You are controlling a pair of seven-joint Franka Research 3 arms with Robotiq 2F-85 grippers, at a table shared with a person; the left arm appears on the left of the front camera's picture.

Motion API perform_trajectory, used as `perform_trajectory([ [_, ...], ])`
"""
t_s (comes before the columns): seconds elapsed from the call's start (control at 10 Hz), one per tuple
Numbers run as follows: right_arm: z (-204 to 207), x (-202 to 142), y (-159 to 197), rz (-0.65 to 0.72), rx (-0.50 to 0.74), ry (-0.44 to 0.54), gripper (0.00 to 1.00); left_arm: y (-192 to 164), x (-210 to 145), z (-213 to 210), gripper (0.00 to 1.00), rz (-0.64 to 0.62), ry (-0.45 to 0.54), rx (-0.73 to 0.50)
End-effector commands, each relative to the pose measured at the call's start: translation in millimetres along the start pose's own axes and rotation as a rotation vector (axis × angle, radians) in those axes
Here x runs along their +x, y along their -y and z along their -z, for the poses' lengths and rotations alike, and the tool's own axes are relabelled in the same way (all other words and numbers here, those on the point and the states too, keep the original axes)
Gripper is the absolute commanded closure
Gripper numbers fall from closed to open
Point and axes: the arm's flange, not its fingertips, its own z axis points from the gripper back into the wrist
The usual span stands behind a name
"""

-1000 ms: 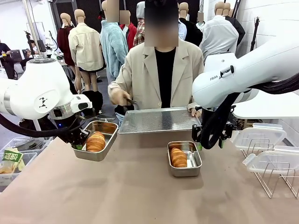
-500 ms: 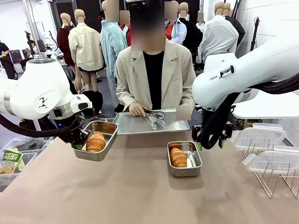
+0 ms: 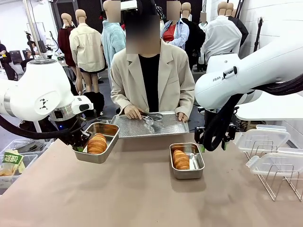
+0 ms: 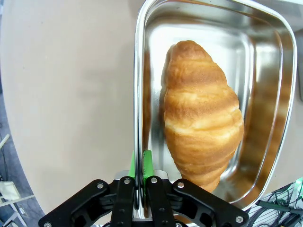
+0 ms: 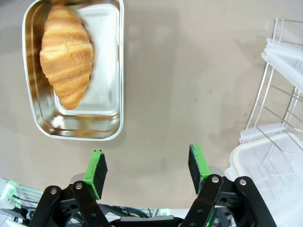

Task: Place the bread in airtight containers.
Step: Once an object is inside an Airtight Container , place the container in the center of the table.

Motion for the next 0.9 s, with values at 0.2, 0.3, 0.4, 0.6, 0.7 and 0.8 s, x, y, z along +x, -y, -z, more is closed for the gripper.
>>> perform_trajectory([
  [0.2,0,5,-3,0.018,-0.004,0.005,0.14,-1,1,-3,1.00,0.018,0.009,0.002],
  [0.3,0,5,-3,0.018,-0.004,0.005,0.14,-1,1,-3,1.00,0.018,0.009,0.002],
  [0.4,0,5,-3,0.018,-0.004,0.005,0.14,0,0,0,1.00,0.000,0.000,0.000],
  [0.6,0,5,-3,0.018,-0.004,0.005,0.14,-13,4,16,1.00,-0.010,-0.014,-0.032],
  [0.7,0,5,-3,0.018,-0.004,0.005,0.14,-21,8,25,1.00,-0.020,-0.034,-0.068],
  [0.8,0,5,-3,0.018,-0.004,0.005,0.14,-29,12,37,1.00,-0.032,-0.044,-0.082],
])
